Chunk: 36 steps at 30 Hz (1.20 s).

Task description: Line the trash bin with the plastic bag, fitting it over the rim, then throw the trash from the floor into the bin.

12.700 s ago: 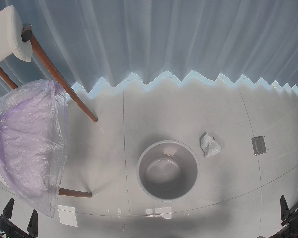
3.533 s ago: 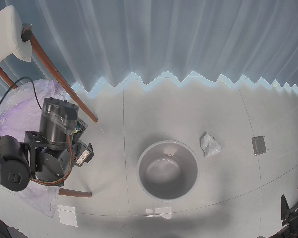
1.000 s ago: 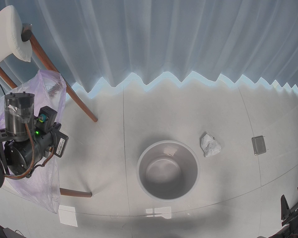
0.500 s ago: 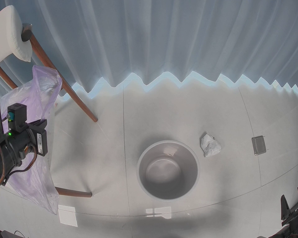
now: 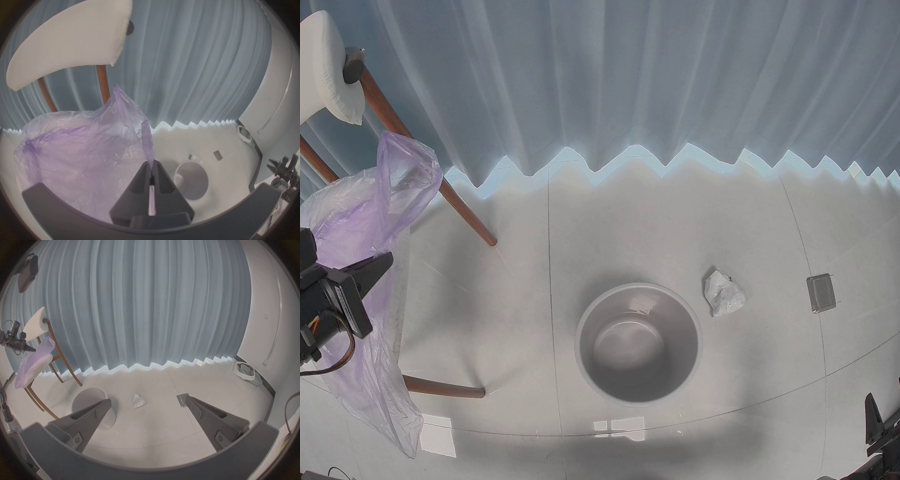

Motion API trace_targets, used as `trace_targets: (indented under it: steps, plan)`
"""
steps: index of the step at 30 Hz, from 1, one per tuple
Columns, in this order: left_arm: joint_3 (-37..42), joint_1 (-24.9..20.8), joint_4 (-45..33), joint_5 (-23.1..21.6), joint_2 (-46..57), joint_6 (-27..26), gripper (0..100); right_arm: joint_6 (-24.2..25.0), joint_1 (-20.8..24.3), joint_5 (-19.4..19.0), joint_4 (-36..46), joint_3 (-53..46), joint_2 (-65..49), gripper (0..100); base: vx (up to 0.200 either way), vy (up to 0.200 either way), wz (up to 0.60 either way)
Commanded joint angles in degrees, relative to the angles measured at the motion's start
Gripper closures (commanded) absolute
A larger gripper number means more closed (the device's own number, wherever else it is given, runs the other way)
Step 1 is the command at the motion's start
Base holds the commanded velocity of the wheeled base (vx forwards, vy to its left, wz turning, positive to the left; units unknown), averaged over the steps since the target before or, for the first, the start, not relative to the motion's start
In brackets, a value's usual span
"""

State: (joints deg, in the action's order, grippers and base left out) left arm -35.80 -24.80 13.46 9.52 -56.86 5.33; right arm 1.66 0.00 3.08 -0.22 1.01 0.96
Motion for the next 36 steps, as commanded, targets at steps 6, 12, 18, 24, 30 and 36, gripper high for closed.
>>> trace_targets:
  steps: [6, 12, 18, 24, 30, 36]
  plan:
    - [0.74, 0.71, 2.8, -0.29, -0.98, 5.92, 100, -0.16, 0.0, -0.1, -0.04, -1.01, -0.96, 0, 0.0, 0.0, 0.0]
    - [3.28, 0.71, 2.89, -0.73, -0.98, 1.79, 100, -0.34, 0.0, -0.1, -0.04, -1.01, -0.96, 0, 0.0, 0.0, 0.0]
    - [0.74, -2.8, 4.47, -9.7, -3.7, -3.66, 100, -0.43, 0.0, -0.18, -0.04, -1.01, -0.96, 0, 0.0, 0.0, 0.0]
    - [-3.22, -3.86, 4.65, -15.06, -9.24, -9.37, 100, -0.43, 0.0, -0.27, -0.04, -1.01, -0.96, 0, 0.0, 0.0, 0.0]
    - [-9.55, -5.88, 4.82, -14.71, -15.65, -9.37, 100, -0.78, 0.0, -0.45, -0.04, -1.01, -0.96, 0, 0.0, 0.0, 0.0]
    - [5.92, -5.09, 17.57, -15.94, -16.62, -13.33, 100, -0.78, 0.0, -0.45, -0.04, -1.01, -0.96, 0, 0.0, 0.0, 0.0]
